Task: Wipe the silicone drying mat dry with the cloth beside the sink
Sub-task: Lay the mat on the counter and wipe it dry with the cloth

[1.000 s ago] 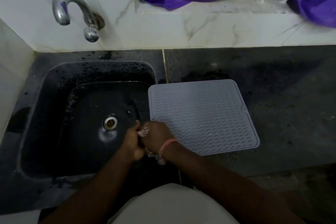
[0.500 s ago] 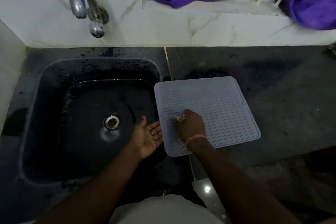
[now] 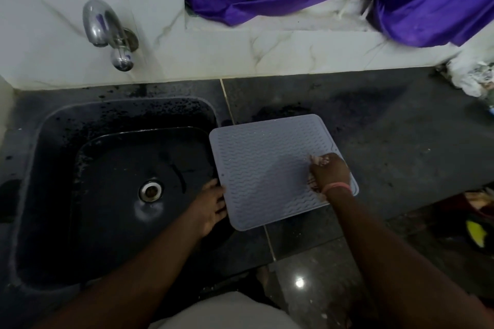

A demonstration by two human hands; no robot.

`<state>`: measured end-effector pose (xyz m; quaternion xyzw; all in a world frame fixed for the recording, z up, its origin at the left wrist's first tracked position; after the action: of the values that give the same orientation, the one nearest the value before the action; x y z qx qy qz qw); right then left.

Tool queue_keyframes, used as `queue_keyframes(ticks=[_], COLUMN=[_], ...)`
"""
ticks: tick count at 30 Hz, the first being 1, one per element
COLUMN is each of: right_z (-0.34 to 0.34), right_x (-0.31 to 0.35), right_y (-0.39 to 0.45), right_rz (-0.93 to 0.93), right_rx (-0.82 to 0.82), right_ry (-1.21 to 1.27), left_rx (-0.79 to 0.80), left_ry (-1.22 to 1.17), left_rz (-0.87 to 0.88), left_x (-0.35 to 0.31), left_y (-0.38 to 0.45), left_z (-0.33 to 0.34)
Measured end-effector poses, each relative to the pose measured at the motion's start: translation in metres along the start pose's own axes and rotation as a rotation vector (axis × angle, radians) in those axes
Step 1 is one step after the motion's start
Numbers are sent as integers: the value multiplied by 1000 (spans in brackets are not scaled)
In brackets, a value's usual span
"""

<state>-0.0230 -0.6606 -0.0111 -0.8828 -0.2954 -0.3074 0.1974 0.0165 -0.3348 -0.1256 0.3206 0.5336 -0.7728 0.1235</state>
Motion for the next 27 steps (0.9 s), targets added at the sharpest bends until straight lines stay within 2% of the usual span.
queue_keyframes(ticks=[4,6,8,10,15,18,20,23,27], right_z=[-6,-7,-12,-14,-4,-7,-5,8,40], right_x=[-25,-25,-28,-31,-39,-39,-33,-15,-2], right_y=[32,39,46,49,50,54,52,37,-7], right_rz=[7,-26,-51,-86,-189,-152,-136,-149,-110], right_rx=[1,-2,-10,8,88,57,78,115,143], right_ry=[-26,-69,-101,-153,-215,-170,-161,-127,62], left_rx=[-175,-251,-319,-365,-470,-367,-349,-389,-392], left_ry=[152,416,714,917,1213,1527,1583,1676,1695], left_rz=[265,393,459,500,530,400,344,365,359], left_x=[-17,-19,-16,-16,-48,-57,-59,-64,-64], left_y=[-1,3,11,17,12,11,8,3,0], left_z=[-5,-1,0,-3,8,34,41,44,42])
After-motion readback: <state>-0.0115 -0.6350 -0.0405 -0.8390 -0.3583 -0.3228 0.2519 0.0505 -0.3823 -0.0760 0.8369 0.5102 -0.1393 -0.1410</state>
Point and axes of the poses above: each hand's wrist, its own y-axis towards the middle knuckle, its own z-axis out of the palm, x = y × z, the point moved 9 cm from there along y, towards the middle knuckle, and after that the axes turned 15 degrees about y, right-handed, at the moved point
